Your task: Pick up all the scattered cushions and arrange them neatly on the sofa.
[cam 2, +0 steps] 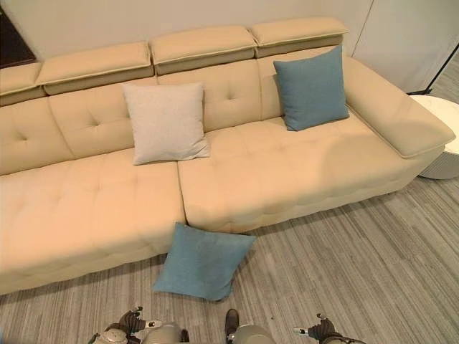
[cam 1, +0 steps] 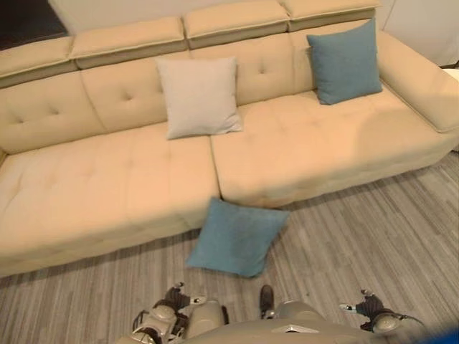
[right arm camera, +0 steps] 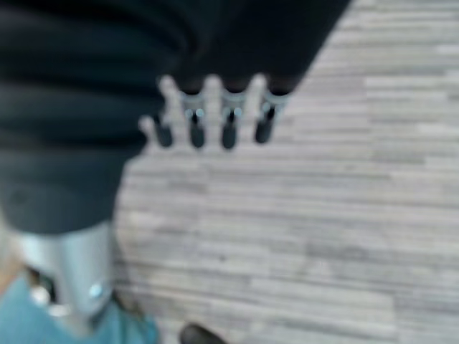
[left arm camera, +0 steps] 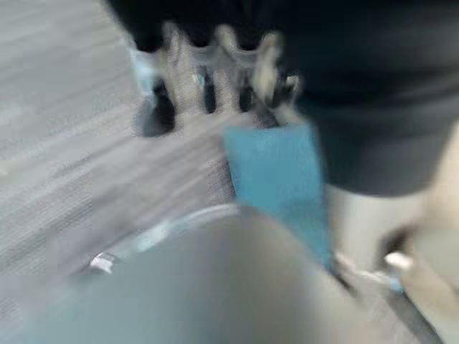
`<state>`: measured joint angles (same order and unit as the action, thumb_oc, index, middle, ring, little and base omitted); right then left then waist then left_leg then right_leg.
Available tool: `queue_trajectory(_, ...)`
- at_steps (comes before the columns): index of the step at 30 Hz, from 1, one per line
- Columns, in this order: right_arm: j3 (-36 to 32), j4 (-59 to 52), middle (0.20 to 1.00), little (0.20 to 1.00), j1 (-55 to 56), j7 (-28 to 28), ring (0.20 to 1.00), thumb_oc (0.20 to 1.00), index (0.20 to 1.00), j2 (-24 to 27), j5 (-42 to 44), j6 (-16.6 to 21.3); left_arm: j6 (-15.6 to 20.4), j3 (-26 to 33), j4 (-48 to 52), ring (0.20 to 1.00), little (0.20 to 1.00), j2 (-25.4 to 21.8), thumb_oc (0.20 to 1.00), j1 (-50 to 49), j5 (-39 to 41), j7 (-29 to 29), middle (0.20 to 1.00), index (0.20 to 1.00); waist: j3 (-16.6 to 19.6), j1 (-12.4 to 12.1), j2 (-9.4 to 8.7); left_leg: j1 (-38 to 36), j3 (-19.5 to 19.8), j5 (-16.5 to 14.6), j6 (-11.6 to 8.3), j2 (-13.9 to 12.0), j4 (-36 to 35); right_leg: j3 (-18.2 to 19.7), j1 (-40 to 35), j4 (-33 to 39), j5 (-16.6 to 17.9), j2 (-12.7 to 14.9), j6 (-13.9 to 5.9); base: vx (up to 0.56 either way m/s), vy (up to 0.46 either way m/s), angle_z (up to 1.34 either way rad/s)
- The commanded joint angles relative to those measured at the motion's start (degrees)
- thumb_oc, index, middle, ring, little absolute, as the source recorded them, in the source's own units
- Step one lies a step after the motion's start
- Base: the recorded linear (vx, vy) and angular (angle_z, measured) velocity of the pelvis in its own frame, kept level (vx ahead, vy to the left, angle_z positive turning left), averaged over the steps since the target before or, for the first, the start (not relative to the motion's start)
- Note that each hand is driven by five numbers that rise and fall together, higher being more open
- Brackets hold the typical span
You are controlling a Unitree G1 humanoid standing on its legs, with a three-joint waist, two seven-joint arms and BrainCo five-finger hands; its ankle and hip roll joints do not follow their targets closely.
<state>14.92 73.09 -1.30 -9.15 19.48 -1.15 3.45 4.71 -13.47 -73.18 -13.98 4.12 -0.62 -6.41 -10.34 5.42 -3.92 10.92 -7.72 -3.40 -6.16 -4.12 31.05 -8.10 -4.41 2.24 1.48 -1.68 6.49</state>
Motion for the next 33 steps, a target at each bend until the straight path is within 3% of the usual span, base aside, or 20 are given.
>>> queue_trajectory(1, -0.9, -0.2, 1.000, 1.000, 1.7, -0.9, 1.000, 1.000, 1.000, 3.4, 1.2, 0.3, 0.6, -3.0, 1.2, 1.000, 1.000, 0.7, 1.000, 1.7, 1.4, -0.7, 1.000, 1.000, -2.4, -0.7, -0.14, -3.4, -1.3, -0.8, 4.27, -0.2, -13.4, 2.2, 1.3, -5.1, -7.7, 3.4, -5.93, 0.12, 0.064, -0.23)
queue_trajectory(4, -1.1, -0.1, 1.000, 1.000, 1.6, -1.0, 1.000, 1.000, 1.000, 3.4, 1.2, 0.3, 0.6, -3.0, 1.1, 1.000, 1.000, 0.7, 1.000, 2.0, 1.8, -0.5, 1.000, 1.000, -2.3, -0.9, 0.30, -4.6, -0.3, -0.1, 3.56, -1.3, -17.9, 2.4, 1.0, -5.8, -8.8, 3.2, -6.13, 0.11, 0.087, -0.13)
queue_trajectory(12, -1.1, 0.0, 1.000, 1.000, 1.5, -0.7, 1.000, 1.000, 1.000, 2.1, 0.6, 0.6, 0.8, -2.7, 1.4, 1.000, 1.000, 0.0, 1.000, 2.5, 2.2, -0.5, 1.000, 1.000, 0.6, -1.3, 0.25, -11.2, -0.2, -2.1, 4.60, 1.4, -25.3, 2.4, 0.8, -6.1, -7.7, 5.9, -8.83, 0.09, 0.117, -0.01)
queue_trajectory(20, -0.3, -1.2, 1.000, 1.000, 0.7, -0.7, 1.000, 1.000, 1.000, 1.3, 0.5, 0.8, 1.2, -2.6, 1.0, 1.000, 1.000, -0.8, 1.000, 2.2, 1.5, -0.5, 1.000, 1.000, 0.8, -1.5, 0.45, -12.8, -0.4, -0.7, 4.29, 1.8, -29.2, 2.5, 0.6, -4.3, -6.6, 5.9, -9.40, -0.01, -0.008, 0.04)
queue_trajectory(26, -1.2, -2.1, 1.000, 1.000, 0.7, -1.7, 1.000, 1.000, 1.000, 1.7, 1.6, 1.2, 1.5, -2.9, 2.1, 1.000, 1.000, -0.3, 1.000, 2.9, 2.6, -0.7, 1.000, 1.000, -0.8, -0.5, 0.99, -11.0, -1.0, -1.0, 3.87, 1.4, -27.0, 1.9, 1.1, -3.5, -6.7, 5.9, -9.33, -0.05, -0.060, 0.08)
queue_trajectory(29, -1.3, -4.2, 1.000, 1.000, -1.7, -3.4, 1.000, 1.000, 1.000, 2.8, 3.2, 1.8, 2.6, -4.3, 5.5, 1.000, 1.000, 0.0, 1.000, 5.7, 5.0, -2.1, 1.000, 1.000, -4.1, 0.7, 2.07, -6.9, -2.2, -1.7, 4.35, 1.2, -24.9, 3.1, 7.4, -7.3, -6.7, 6.2, -9.53, -0.21, 0.015, -0.03)
queue_trajectory(33, -0.5, -9.2, 1.000, 1.000, -6.8, -7.8, 1.000, 1.000, 1.000, 5.3, 3.7, 2.4, 5.4, -6.0, 14.5, 1.000, 1.000, -1.6, 1.000, 10.4, 9.9, -6.6, 1.000, 1.000, -7.3, 1.7, 3.50, 4.3, -5.4, -3.6, 5.75, 0.6, -17.5, 6.9, 21.8, -15.7, -6.5, 6.5, -9.48, -0.29, 0.065, -0.37)
